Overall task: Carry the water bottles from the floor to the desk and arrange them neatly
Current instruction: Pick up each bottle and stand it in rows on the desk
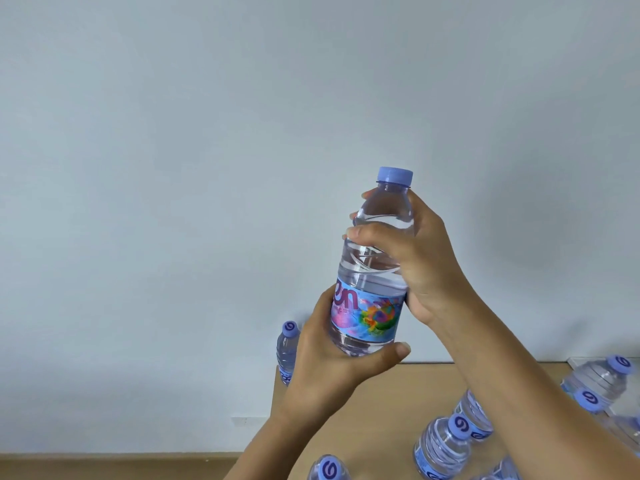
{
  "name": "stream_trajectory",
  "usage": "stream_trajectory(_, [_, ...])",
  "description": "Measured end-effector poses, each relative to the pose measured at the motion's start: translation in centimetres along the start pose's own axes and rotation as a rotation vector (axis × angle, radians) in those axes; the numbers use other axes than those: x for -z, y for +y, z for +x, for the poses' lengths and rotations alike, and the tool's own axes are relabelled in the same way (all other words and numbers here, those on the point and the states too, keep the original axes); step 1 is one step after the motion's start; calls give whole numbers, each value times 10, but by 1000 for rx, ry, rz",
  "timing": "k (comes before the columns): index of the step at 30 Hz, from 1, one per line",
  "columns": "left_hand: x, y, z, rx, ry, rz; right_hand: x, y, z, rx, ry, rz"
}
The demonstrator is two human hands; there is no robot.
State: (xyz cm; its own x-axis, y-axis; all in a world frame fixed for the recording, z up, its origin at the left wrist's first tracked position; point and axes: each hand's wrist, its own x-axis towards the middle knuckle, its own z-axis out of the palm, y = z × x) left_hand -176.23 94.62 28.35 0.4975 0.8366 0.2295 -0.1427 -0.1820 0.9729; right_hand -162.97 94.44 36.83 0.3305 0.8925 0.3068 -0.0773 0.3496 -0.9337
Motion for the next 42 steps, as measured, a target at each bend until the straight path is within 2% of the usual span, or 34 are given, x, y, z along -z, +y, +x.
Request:
stream_trajectory(4, [8, 5, 5, 76, -144, -91, 6, -5, 4, -21, -125, 103])
stream_trajectory(8, [9, 4, 5, 64, -126, -70, 5, -13, 5, 3, -241, 35])
stream_trajectory(11, [4, 2, 1, 21, -31, -9, 2, -17, 2, 13, -189, -102])
stream_trajectory(15, [-2, 1, 0, -27, 110, 88, -9, -11, -7, 68, -33, -167])
stream_trajectory(20, [-2, 3, -3, -41, 78, 81, -9, -10, -6, 53, 18, -84])
stream_trajectory(27, [5, 8, -4, 60, -113, -66, 4, -20, 0, -41, -204, 40])
stream_trajectory(31, [9, 9, -4, 41, -93, -31, 5, -22, -2, -25, -282, 44])
stream_trajectory(36, [3, 7, -9, -3, 56, 34, -5, -19, -10, 61, -131, -134])
stream_trajectory(38, [1, 6, -11, -11, 127, 75, -13, -14, -14, 93, -68, -126])
stream_trajectory(42, [0, 6, -16, -25, 135, 76, -16, -11, -15, 88, -13, -101])
